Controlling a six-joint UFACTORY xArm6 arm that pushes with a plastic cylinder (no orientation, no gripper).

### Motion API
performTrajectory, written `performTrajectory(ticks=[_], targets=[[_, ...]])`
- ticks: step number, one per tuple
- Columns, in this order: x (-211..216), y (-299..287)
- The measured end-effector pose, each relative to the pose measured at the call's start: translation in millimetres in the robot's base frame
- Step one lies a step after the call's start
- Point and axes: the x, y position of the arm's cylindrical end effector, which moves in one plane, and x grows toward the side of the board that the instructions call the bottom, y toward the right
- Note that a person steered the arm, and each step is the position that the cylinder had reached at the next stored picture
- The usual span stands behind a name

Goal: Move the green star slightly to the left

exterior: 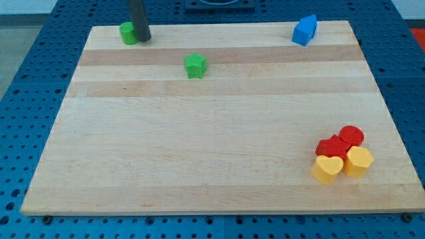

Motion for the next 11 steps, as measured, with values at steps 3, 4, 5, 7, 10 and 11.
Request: performTrajectory(ticks=[3,4,5,7,10,11], targets=[[52.6,106.0],[70.0,151.8],[88.3,178.7],[112.4,163.6],[120.1,94.3],[139.7,76.6]])
